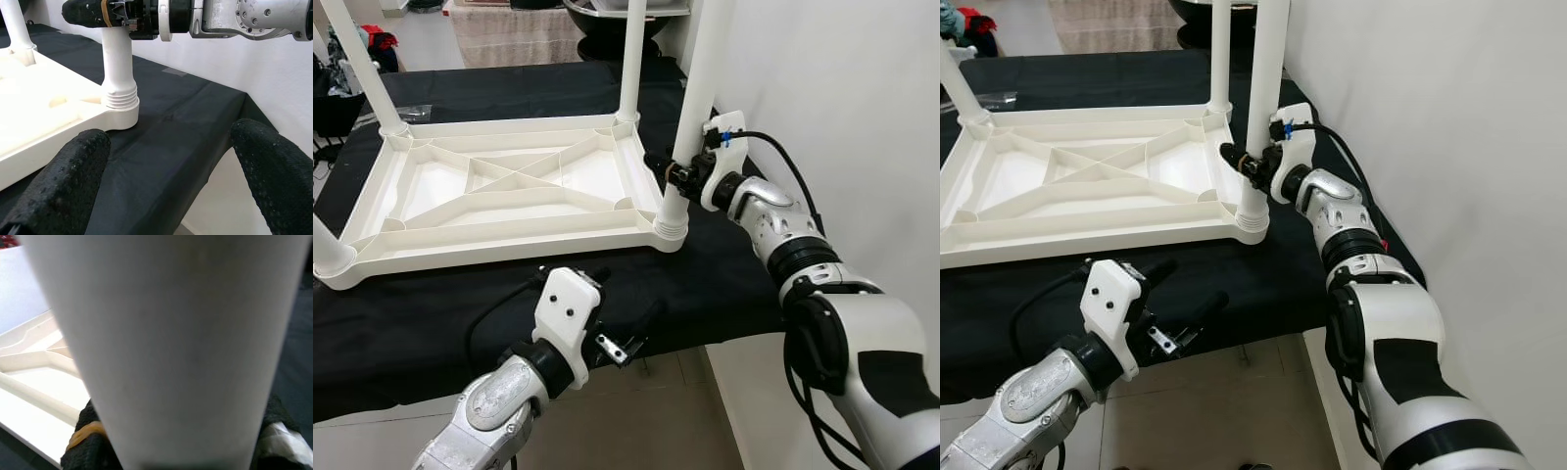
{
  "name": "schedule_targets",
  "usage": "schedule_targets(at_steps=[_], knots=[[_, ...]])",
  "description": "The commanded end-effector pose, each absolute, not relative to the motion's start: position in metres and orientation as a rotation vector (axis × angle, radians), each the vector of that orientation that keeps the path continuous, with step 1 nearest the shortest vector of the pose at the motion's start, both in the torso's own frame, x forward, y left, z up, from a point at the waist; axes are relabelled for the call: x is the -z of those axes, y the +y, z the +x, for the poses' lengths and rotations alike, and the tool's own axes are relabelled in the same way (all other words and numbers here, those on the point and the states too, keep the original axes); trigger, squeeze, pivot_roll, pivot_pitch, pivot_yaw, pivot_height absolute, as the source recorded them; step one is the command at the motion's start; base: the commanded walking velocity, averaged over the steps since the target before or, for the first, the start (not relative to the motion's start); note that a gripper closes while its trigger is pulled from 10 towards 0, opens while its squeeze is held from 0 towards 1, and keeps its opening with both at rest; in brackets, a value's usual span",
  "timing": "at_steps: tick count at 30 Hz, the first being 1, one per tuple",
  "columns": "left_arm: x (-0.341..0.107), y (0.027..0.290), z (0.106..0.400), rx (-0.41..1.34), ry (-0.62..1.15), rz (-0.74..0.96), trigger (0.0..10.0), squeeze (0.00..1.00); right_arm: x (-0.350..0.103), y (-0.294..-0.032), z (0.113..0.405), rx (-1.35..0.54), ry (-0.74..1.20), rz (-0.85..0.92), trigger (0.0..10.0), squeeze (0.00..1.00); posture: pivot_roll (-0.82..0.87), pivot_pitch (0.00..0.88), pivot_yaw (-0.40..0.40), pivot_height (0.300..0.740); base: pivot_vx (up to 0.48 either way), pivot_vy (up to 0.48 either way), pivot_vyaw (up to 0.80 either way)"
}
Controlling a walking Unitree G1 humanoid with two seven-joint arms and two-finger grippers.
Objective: Building children table
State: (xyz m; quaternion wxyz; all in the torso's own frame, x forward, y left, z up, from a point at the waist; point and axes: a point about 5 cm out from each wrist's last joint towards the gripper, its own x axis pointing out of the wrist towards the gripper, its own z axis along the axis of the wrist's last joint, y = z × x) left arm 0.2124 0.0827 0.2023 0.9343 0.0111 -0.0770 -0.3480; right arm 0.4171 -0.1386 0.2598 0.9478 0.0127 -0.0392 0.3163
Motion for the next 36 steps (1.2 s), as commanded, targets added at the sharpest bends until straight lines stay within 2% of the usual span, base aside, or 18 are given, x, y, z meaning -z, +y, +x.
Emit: schedule_targets(at_steps=[1,6,7,8,9,10,11,15,16,17,21,24,29,30,34,35,36], knots=[[-0.203,0.080,0.210,0.720,-0.158,0.021,10.0,0.00,-0.256,-0.131,0.418,-0.637,-0.065,0.039,0.0,0.00,0.15,0.166,-0.073,0.740,0.000,0.000,0.00],[-0.203,0.080,0.212,0.718,-0.160,0.021,10.0,0.00,-0.246,-0.143,0.423,-0.374,-0.042,-0.035,0.0,0.00,0.14,0.168,-0.068,0.740,0.000,0.000,0.00],[-0.203,0.080,0.212,0.718,-0.160,0.021,10.0,0.00,-0.246,-0.143,0.423,-0.374,-0.042,-0.035,0.0,0.00,0.14,0.168,-0.068,0.740,0.000,0.000,0.00],[-0.203,0.081,0.212,0.718,-0.159,0.023,10.0,0.00,-0.243,-0.148,0.425,-0.234,-0.026,-0.061,0.0,0.00,0.14,0.168,-0.068,0.740,0.000,0.000,0.00],[-0.203,0.081,0.213,0.718,-0.160,0.022,10.0,0.00,-0.242,-0.151,0.425,-0.159,-0.015,-0.044,0.0,0.00,0.14,0.168,-0.067,0.740,0.000,0.000,0.00],[-0.203,0.081,0.213,0.718,-0.160,0.022,10.0,0.00,-0.242,-0.151,0.425,-0.159,-0.015,-0.044,0.0,0.00,0.14,0.168,-0.067,0.740,0.000,0.000,0.00],[-0.203,0.080,0.213,0.718,-0.160,0.022,10.0,0.00,-0.240,-0.155,0.426,-0.031,-0.003,-0.026,0.0,0.00,0.14,0.168,-0.067,0.740,0.000,0.000,0.00],[-0.203,0.080,0.214,0.718,-0.161,0.023,10.0,0.00,-0.240,-0.159,0.425,0.119,-0.004,-0.008,0.0,0.00,0.13,0.166,-0.065,0.740,0.000,0.000,0.00],[-0.203,0.080,0.214,0.718,-0.163,0.023,10.0,0.00,-0.239,-0.160,0.423,0.289,-0.011,0.035,0.0,0.00,0.13,0.167,-0.065,0.740,0.000,0.000,0.00],[-0.203,0.080,0.214,0.718,-0.163,0.023,10.0,0.00,-0.239,-0.160,0.423,0.289,-0.011,0.035,0.0,0.00,0.13,0.167,-0.065,0.740,0.000,0.000,0.00],[-0.203,0.080,0.215,0.719,-0.164,0.023,10.0,0.00,-0.242,-0.150,0.421,0.382,-0.036,0.078,0.0,0.00,0.13,0.166,-0.066,0.740,0.000,0.000,0.00],[-0.203,0.079,0.214,0.719,-0.164,0.021,10.0,0.00,-0.245,-0.119,0.415,0.506,-0.029,0.182,0.0,0.00,0.13,0.167,-0.069,0.740,0.000,0.000,0.00],[-0.203,0.079,0.214,0.717,-0.164,0.019,10.0,0.00,-0.242,-0.099,0.413,0.507,0.010,0.237,0.0,0.00,0.13,0.168,-0.072,0.740,0.000,0.000,0.00],[-0.203,0.079,0.214,0.717,-0.163,0.019,10.0,0.00,-0.241,-0.094,0.413,0.476,0.021,0.249,10.0,0.00,0.13,0.169,-0.070,0.740,0.000,0.000,0.00],[-0.202,0.080,0.214,0.716,-0.161,0.020,10.0,0.00,-0.241,-0.086,0.413,0.384,0.012,0.268,10.0,0.00,0.13,0.167,-0.073,0.740,0.000,0.000,0.00],[-0.202,0.080,0.214,0.715,-0.160,0.019,10.0,0.00,-0.242,-0.086,0.413,0.353,-0.010,0.262,10.0,0.53,0.13,0.166,-0.074,0.740,0.000,0.000,0.00],[-0.201,0.080,0.214,0.716,-0.159,0.019,10.0,0.00,-0.243,-0.088,0.413,0.331,-0.042,0.234,10.0,1.00,0.12,0.165,-0.073,0.740,0.000,0.000,0.00]])
